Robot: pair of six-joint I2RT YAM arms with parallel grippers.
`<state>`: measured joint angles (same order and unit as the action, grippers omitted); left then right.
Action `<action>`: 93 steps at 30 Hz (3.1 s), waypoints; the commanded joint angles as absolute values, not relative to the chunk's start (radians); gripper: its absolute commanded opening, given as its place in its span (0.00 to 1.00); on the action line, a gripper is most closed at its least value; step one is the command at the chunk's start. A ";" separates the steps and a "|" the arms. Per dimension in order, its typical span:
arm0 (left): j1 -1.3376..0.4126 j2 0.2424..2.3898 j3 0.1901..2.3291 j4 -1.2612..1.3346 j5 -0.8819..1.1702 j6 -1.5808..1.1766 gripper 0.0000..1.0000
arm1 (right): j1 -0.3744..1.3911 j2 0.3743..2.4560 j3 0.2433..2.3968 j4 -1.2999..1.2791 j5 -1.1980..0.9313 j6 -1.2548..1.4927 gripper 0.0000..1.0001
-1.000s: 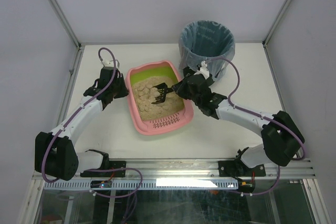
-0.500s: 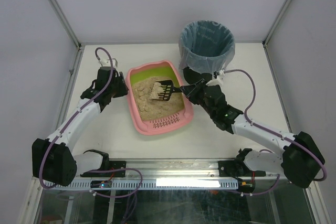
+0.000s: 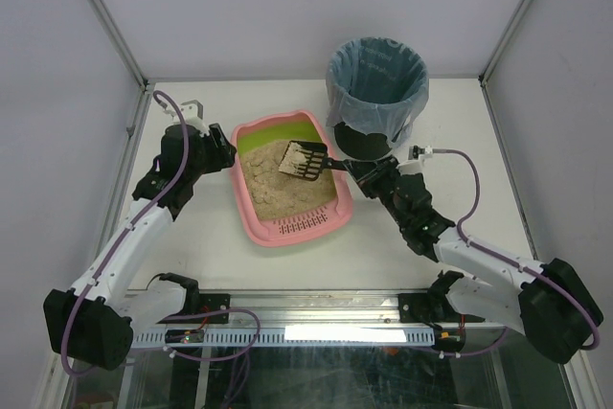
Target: Clean the litter box
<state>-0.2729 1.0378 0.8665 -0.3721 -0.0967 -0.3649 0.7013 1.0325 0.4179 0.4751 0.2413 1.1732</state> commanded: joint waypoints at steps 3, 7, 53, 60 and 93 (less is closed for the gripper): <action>-0.256 1.009 0.858 -0.298 -0.070 -0.389 0.52 | 0.662 1.087 0.471 0.664 0.100 1.188 0.00; -0.255 0.996 0.850 -0.298 -0.077 -0.392 0.53 | 0.616 1.053 0.429 0.657 0.121 1.270 0.00; -0.231 1.034 0.857 -0.291 -0.036 -0.383 0.69 | 0.578 1.163 0.488 0.757 -0.094 1.207 0.00; -0.229 1.034 0.855 -0.291 -0.037 -0.383 0.69 | 0.548 1.130 0.477 0.733 -0.103 1.227 0.00; -0.213 1.048 0.866 -0.295 -0.027 -0.377 0.68 | 0.406 1.066 1.104 0.076 -0.019 1.064 0.00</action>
